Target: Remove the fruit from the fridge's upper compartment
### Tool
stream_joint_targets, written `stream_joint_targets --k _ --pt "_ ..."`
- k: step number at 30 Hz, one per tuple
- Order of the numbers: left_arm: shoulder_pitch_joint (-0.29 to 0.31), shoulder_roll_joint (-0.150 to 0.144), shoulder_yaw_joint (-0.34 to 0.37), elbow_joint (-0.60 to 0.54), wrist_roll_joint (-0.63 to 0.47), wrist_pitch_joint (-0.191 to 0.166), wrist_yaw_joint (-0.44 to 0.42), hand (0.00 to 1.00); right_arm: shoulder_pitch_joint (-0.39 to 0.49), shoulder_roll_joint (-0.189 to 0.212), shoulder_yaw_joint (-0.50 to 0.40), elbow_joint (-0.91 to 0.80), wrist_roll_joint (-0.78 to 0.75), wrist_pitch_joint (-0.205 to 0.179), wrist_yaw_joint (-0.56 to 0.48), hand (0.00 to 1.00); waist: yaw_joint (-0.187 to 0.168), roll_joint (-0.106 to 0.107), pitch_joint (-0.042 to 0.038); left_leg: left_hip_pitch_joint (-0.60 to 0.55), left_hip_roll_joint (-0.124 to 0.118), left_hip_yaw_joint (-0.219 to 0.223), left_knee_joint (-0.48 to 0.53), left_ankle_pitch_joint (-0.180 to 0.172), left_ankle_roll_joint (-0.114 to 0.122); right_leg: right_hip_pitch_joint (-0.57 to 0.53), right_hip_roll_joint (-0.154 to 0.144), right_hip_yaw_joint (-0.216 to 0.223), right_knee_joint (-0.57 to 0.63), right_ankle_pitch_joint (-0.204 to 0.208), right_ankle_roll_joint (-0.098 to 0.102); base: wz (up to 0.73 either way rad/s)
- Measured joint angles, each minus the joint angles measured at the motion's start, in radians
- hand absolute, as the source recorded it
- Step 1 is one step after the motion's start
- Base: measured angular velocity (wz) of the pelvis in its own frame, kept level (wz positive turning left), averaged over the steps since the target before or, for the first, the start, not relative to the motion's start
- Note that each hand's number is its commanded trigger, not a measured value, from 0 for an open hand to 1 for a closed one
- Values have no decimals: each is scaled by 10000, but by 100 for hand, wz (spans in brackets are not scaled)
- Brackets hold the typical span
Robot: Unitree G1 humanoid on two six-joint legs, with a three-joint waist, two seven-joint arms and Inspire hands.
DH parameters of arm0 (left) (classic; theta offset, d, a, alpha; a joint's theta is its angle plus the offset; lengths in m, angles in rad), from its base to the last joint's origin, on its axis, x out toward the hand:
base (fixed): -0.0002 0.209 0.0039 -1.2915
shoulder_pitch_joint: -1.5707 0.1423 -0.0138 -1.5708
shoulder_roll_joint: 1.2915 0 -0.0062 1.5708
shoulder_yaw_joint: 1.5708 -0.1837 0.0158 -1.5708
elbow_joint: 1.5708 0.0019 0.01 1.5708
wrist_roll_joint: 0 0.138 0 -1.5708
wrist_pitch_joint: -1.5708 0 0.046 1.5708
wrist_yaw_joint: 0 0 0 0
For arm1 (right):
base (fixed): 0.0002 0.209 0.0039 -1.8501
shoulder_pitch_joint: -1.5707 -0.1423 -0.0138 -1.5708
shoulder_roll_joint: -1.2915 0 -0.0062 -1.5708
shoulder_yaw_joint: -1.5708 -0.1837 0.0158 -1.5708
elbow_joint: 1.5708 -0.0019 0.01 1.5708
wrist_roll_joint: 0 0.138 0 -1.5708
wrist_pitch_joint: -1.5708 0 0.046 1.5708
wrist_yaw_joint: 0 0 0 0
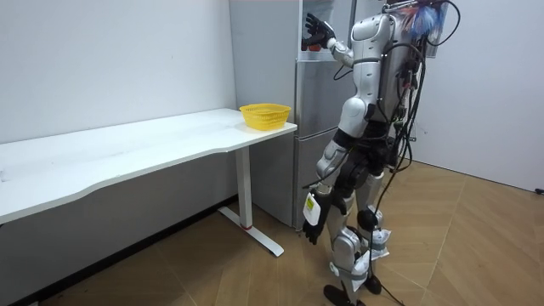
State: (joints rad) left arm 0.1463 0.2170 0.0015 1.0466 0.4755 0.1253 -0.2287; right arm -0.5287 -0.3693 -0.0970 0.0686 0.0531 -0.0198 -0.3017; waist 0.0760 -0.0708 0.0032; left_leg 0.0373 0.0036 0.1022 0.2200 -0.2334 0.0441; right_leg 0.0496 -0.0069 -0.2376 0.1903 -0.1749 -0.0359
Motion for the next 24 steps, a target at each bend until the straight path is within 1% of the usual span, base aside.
stream_joint_targets --k 3,7,9,14,17,19,21,24 --pt "-15 -10 155 -59 6 -6 -108 0 -20 -2 -7 0 -56 5 48 0 57 29 -1 -88 4 -18 14 1 -2 -44 2 -23 0 4 -10 2" --pt "-13 -9 160 -58 -11 -4 -165 0 -42 -82 -14 15 -158 5 268 0 45 29 -9 -129 -4 -17 109 6 0 -124 -10 -89 16 11 -22 0" --pt "-20 -7 155 -52 -19 -11 -71 0 -133 -264 18 346 -198 5 387 0 39 18 -9 -133 -2 -32 146 6 1 -144 -26 -110 93 11 -21 0" --pt "-18 40 156 46 -66 -14 161 0 -426 -361 74 1177 -228 98 603 0 35 -4 -16 -133 -3 -42 154 6 2 -161 -37 -118 131 10 -19 0" --pt "24 45 155 46 -72 7 188 0 -436 -423 97 1240 -215 131 763 0 21 -8 -18 -140 -3 -73 148 5 2 -160 -39 -144 148 10 -19 0" --pt "46 44 155 46 -65 14 185 0 -519 -480 123 1420 -205 156 821 0 52 -26 -30 -139 -3 -79 148 5 2 -153 -40 -150 152 10 -20 0" --pt "58 44 154 45 -43 74 186 0 -713 -532 174 1761 -154 219 987 0 45 -67 -59 -136 -2 -78 164 6 2 -136 -40 -149 158 10 -20 0" --pt "65 44 154 45 -46 105 191 0 -775 -603 212 2000 -139 260 1096 0 59 -131 -102 -137 -3 -79 165 6 2 -122 -47 -154 179 10 -21 0"
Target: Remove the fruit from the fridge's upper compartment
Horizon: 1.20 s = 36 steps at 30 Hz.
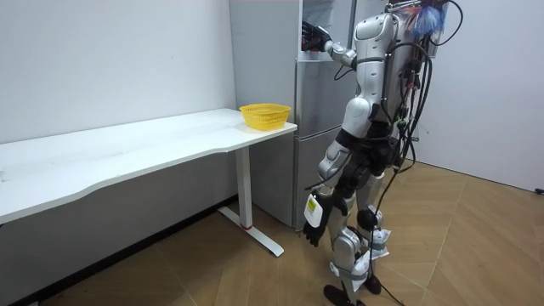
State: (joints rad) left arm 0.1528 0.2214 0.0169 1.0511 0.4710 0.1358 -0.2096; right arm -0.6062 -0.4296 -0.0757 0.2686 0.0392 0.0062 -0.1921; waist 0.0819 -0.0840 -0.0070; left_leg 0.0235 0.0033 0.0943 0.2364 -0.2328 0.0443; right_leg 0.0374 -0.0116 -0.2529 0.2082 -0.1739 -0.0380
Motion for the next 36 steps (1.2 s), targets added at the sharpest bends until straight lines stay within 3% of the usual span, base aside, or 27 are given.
stream_joint_targets --k 11,16,23,24,26,28,36 --pt "35 -1 -6 -1 -89 436 40 0 -148 -101 154 646 1273 261 269 0 6 -8 16 64 -8 -49 8 -1 4 127 -20 -79 16 -1 0 1" --pt "75 0 0 -32 -80 598 10 0 -611 -149 160 1200 1658 401 643 0 -73 -18 12 37 -17 -55 14 0 5 149 -23 -135 -45 -1 0 0" --pt "51 0 -5 -100 -84 857 -15 0 -1029 -534 265 2355 2142 392 1563 0 -53 -189 46 22 -14 -56 112 -3 5 180 -23 -157 -60 -4 -6 0" --pt "19 1 -8 -109 -86 886 -16 0 -1108 -584 293 2494 2250 409 1648 33 -43 -187 47 -5 -14 -56 175 -17 19 181 -23 -157 -61 -4 -7 0" --pt "-17 26 -6 -155 -88 971 -14 0 -1187 -704 344 2673 2321 428 1813 78 -2 -185 46 -25 -16 -56 205 -22 26 179 -29 -168 -59 -4 -7 0" --pt "-19 87 -5 -156 -87 1028 -14 0 -1208 -781 347 2713 2360 532 1936 100 27 -191 41 -23 -15 -56 208 -21 26 184 -29 -172 -61 -5 -10 0" --pt "23 221 -5 -203 -81 1212 -3 0 -1209 -966 418 2717 2392 733 2387 100 -17 -185 25 10 -18 -118 231 -19 24 262 -25 -216 -74 -6 -16 1"
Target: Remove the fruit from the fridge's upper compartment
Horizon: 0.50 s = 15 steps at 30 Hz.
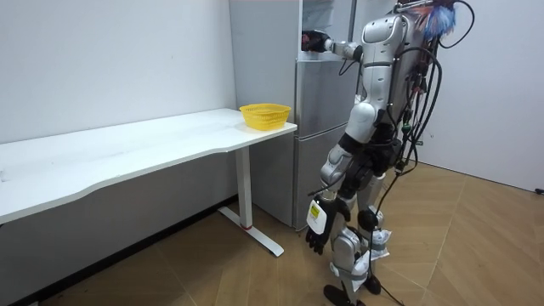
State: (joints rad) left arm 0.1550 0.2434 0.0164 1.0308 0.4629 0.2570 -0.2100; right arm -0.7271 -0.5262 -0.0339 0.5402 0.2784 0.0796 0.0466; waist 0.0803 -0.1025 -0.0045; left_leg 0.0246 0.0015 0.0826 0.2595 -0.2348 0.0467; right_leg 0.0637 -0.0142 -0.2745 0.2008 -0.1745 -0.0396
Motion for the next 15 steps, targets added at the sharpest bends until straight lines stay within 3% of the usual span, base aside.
stream_joint_targets --k 3,6,15 --pt "-27 3 -1 0 0 57 7 0 0 -93 141 29 -10 84 13 100 19 33 -72 41 0 -11 -7 0 0 52 1 -10 -14 0 0 0" --pt "-53 4 -4 0 -5 58 34 0 0 -108 141 57 -12 93 23 100 34 70 -92 80 1 -12 -17 0 0 72 1 -10 8 1 -1 0" --pt "-67 4 -5 -9 12 65 22 0 -2 -106 147 15 -44 97 -1 100 92 96 -76 99 7 -13 -35 -2 -1 68 -5 -30 28 2 -2 0"
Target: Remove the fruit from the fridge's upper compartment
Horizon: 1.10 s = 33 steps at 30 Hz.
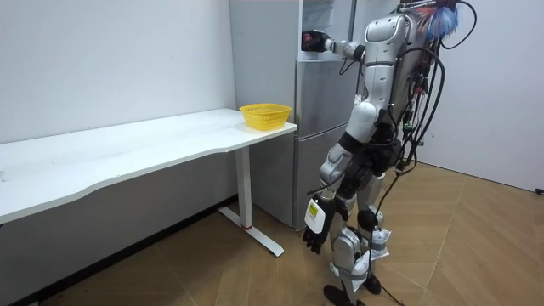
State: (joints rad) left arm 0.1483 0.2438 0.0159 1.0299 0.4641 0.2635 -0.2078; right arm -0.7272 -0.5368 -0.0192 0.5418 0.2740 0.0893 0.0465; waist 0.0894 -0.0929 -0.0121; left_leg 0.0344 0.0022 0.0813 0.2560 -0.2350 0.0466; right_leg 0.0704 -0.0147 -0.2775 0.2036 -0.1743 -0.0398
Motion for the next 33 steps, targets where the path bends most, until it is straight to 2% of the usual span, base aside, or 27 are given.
stream_joint_targets --k 4,11,15,19,23,24,27,28,30,33 --pt "-11 2 0 -22 -9 10 -7 0 0 6 88 -154 -57 28 -33 100 5 -1 8 12 0 25 -30 1 0 -24 -2 9 -4 -1 0 -1" --pt "82 17 -110 -207 -14 -18 1 0 12 16 401 -911 -47 340 -254 100 -41 18 23 106 12 210 -221 17 -16 -31 40 200 -143 -2 -16 -9" --pt "64 14 -116 -184 -12 -98 33 0 424 67 392 -1682 -482 317 -513 100 -54 -17 2 192 22 248 -273 20 -22 -23 58 273 -136 -3 -16 -4" --pt "-32 10 -320 46 -21 -257 310 0 940 253 347 -2468 -867 246 -1052 100 -52 14 37 257 22 224 -299 22 -25 15 59 257 -140 -2 -15 0" --pt "-38 -56 -399 172 18 -367 452 0 1629 707 98 -3551 -1548 200 -1704 100 -66 62 72 225 22 232 -396 12 -26 -2 62 284 -142 3 -7 0" --pt "-37 -95 -404 187 21 -412 467 0 1767 748 78 -3845 -1768 208 -1769 100 -74 130 115 225 20 233 -408 11 -25 -7 62 291 -143 7 0 0" --pt "-1 -123 -401 302 -16 -596 466 0 2233 1031 42 -4761 -2652 211 -2059 100 -76 280 126 235 24 252 -462 13 -27 -43 76 318 -154 10 2 -3" --pt "1 -141 -400 362 -12 -624 472 0 2346 1116 39 -4977 -2840 210 -2137 100 -75 313 102 249 24 258 -494 15 -29 -47 77 321 -162 10 3 0" --pt "12 -280 -390 624 -21 -694 562 0 2918 1628 -49 -5916 -3267 198 -2530 100 -75 542 44 300 24 283 -514 18 -30 -40 81 334 -166 10 4 0" --pt "26 -337 -410 735 -20 -758 710 0 3680 2158 -38 -7090 -3530 183 -2899 100 -104 673 0 320 35 286 -523 25 -39 -55 92 320 -185 1 17 0"
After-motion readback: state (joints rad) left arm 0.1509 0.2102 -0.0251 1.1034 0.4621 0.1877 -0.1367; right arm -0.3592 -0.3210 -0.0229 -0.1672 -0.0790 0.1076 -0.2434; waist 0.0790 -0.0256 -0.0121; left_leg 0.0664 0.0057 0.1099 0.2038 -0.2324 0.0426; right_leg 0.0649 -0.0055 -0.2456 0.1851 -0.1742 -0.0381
